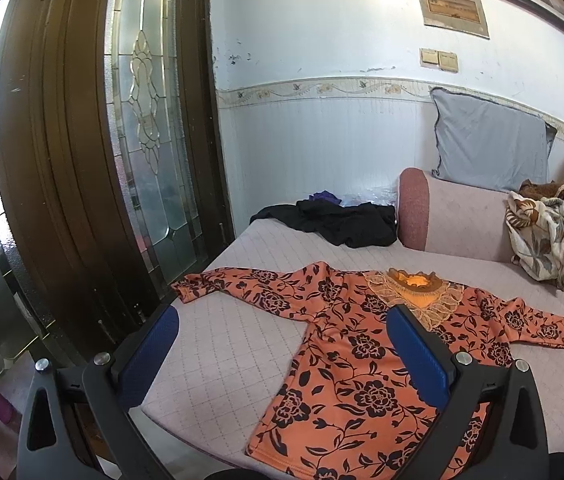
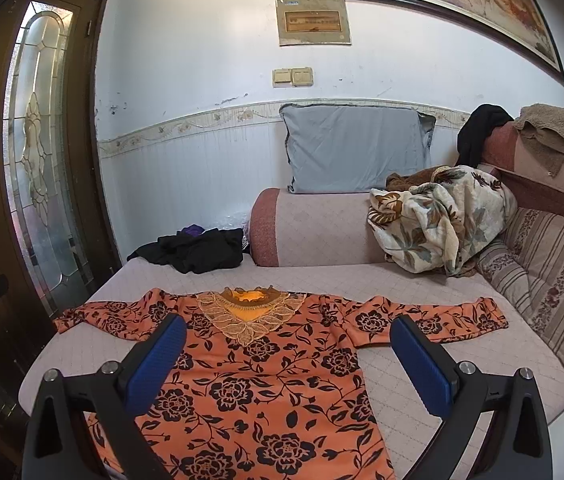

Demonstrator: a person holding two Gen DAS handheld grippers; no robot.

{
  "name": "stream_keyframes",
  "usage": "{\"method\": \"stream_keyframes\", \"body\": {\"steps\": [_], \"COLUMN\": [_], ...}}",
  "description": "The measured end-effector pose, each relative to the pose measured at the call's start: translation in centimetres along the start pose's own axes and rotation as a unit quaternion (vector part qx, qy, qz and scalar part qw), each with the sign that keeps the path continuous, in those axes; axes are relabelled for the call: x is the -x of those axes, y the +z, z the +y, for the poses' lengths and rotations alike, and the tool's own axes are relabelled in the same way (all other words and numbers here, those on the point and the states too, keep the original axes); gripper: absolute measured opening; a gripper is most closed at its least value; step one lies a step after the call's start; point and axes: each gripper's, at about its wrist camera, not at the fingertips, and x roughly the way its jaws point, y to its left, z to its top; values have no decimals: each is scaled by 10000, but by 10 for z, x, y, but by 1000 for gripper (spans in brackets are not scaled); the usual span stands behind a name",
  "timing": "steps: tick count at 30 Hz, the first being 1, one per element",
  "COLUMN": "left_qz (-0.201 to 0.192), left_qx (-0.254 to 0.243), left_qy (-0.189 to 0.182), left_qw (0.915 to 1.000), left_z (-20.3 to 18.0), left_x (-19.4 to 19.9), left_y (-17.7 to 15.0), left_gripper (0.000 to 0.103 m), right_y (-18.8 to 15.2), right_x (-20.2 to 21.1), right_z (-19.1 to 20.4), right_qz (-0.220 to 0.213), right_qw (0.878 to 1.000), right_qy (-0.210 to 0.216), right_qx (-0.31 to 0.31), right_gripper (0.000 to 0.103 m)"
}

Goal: Fold small clothes

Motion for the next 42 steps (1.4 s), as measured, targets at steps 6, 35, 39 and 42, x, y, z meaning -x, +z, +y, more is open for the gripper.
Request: {"method": "stream_keyframes", "body": {"steps": [6, 35, 39, 42], "left_qz": [89, 2631, 2837, 2820], "left_qx": [-151, -1019, -1006, -903], "left_qy": [-43, -848, -924, -925], "left_qw": [9998, 9556, 9491, 9507], "left_z": [-19, -198, -187, -186], "left_x": [-20, -306, -321, -324], "left_y": [2, -112, -123, -121], "left_gripper": [103, 103, 103, 103], "right_y": [5, -142, -131, -134], "right_x": [-18, -286, -297, -312], "right_z": [0, -418, -450, -474], "right_qz": [-8, 1281, 1084, 1072], "right_qw": [10000, 8116, 8138, 8105], "right_qy": [4, -772, -909, -1044], "right_qx": [-15, -5648, -5637, -5663], "right_gripper": [103, 100, 91, 77]}}
